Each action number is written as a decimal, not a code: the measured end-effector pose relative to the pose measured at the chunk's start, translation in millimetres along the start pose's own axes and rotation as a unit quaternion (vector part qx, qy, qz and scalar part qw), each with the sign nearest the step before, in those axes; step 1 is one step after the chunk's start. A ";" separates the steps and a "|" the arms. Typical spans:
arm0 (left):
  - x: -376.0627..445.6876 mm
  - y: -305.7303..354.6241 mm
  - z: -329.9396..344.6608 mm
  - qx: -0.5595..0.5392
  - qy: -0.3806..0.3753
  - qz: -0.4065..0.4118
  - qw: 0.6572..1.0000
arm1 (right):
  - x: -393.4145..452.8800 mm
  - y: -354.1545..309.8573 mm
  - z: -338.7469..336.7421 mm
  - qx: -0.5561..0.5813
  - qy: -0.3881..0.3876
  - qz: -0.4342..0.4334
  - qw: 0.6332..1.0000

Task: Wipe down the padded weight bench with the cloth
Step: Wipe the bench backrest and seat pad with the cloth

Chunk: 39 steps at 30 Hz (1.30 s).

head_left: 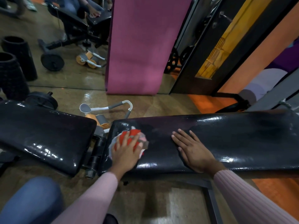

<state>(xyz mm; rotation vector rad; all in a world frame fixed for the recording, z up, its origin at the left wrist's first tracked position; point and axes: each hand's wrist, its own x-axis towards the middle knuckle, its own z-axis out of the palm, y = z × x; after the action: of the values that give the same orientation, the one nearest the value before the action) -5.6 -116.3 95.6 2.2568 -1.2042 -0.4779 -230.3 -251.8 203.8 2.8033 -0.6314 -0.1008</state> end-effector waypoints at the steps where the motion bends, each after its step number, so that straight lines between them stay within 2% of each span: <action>1: -13.0 -9.7 3.7 0.002 0.012 -0.020 1.000 | 0.1 0.7 0.2 0.003 -0.001 -0.002 1.000; 3: -44.4 -4.9 11.6 0.010 0.038 -0.005 0.999 | -0.4 2.0 0.7 0.011 -0.005 -0.005 1.000; 6: -71.1 52.8 29.0 0.033 0.011 0.127 0.991 | -0.7 1.7 0.3 0.035 0.009 0.006 0.999; 8: -66.7 97.3 37.8 0.040 0.024 0.189 0.981 | -2.8 1.4 0.1 0.058 0.020 0.020 0.998; 10: -42.4 118.3 33.4 0.033 0.015 0.206 0.978 | -4.4 1.2 -1.0 0.074 0.035 0.028 0.996; 13: -2.2 95.8 21.9 0.022 -0.023 0.161 0.986 | -4.6 0.3 -2.4 0.075 0.037 0.023 0.996; 17: 3.0 45.8 6.8 0.024 -0.008 0.069 0.997 | -3.3 0.8 0.0 0.072 0.044 0.026 0.996; 19: -24.6 43.4 11.8 0.036 0.011 0.080 0.996 | -2.5 1.2 0.7 0.075 0.043 0.022 0.996; 23: -66.6 93.4 36.2 0.045 0.011 0.188 0.981 | -4.2 1.9 1.0 0.079 0.045 0.024 0.996; 26: -48.8 112.6 30.8 0.018 0.024 0.187 0.982 | -4.4 0.2 0.4 0.075 0.056 0.024 0.995; 29: -28.0 84.4 19.4 0.006 0.025 0.128 0.991 | -5.7 -0.5 -1.9 0.070 0.057 0.023 0.996; 35: -42.3 -24.4 12.4 -0.010 0.069 -0.070 0.995 | -6.2 -1.8 -0.9 0.057 0.069 0.022 0.996; 36: -50.3 -23.1 15.1 0.008 0.072 -0.065 0.995 | -6.2 -0.9 -0.2 0.053 0.065 0.020 0.996; 39: -60.7 25.4 24.4 0.026 0.020 0.062 0.998 | -4.4 0.3 -0.6 0.040 0.050 0.014 0.998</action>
<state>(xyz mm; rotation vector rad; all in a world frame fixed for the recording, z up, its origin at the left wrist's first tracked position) -67.9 -84.0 95.0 2.2087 -1.3407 -0.3560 -234.3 -250.0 204.5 2.8539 -0.6636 0.0705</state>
